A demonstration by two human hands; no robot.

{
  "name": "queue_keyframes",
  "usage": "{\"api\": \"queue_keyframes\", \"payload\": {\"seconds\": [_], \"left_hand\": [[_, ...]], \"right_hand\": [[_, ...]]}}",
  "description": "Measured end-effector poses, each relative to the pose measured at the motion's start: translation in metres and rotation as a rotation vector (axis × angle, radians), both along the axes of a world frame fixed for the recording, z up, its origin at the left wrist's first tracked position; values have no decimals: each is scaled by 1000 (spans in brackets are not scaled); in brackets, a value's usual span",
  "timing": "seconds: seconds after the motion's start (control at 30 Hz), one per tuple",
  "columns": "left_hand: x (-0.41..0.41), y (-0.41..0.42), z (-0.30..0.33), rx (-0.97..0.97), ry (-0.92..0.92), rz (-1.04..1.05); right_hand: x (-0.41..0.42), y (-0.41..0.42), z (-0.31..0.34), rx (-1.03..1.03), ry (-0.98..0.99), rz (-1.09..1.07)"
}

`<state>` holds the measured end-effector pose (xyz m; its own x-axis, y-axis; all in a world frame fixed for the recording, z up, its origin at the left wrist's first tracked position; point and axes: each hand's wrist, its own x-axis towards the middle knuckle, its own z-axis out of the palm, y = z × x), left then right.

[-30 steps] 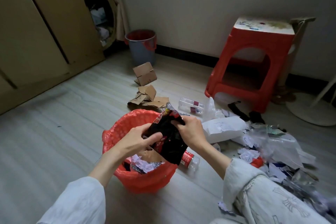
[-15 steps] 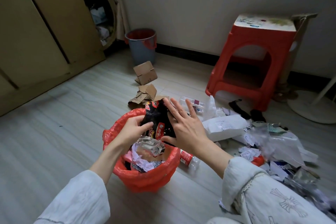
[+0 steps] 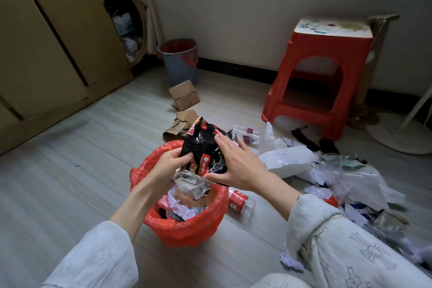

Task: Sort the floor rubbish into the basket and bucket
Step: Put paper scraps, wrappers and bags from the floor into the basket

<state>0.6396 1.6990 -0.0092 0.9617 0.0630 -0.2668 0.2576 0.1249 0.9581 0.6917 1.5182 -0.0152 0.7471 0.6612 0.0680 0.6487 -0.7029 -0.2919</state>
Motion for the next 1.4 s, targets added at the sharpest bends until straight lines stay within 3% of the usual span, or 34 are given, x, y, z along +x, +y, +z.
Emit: {"api": "queue_keyframes", "payload": {"seconds": [0.13, 0.23, 0.43, 0.57, 0.63, 0.8, 0.97, 1.17, 1.3, 1.4], "left_hand": [[1, -4, 3, -140, 10, -37], [2, -11, 2, -100, -4, 69], [2, -14, -7, 663, -119, 279], [3, -7, -3, 1156, -282, -40], [6, -3, -2, 1282, -391, -130], [6, -16, -4, 1287, -360, 46], [9, -24, -15, 1152, -160, 311], [8, -18, -18, 1025, -192, 88], [6, -22, -23, 931, -158, 9], [3, -30, -25, 847, -119, -88]], "right_hand": [[-7, -2, 7, 205, 194, -25], [-10, 1, 12, 252, 184, -71], [-8, -1, 7, 184, 45, -211], [-7, -3, 10, 207, 22, -200], [-10, -4, 11, 202, -6, -181], [-11, 0, 8, 202, 12, -275], [-15, 15, -5, 364, 427, -273], [-12, 12, -1, 492, 843, -233], [-10, 5, -5, 587, 959, -262], [-3, 3, -10, 783, 1085, -357]]}}
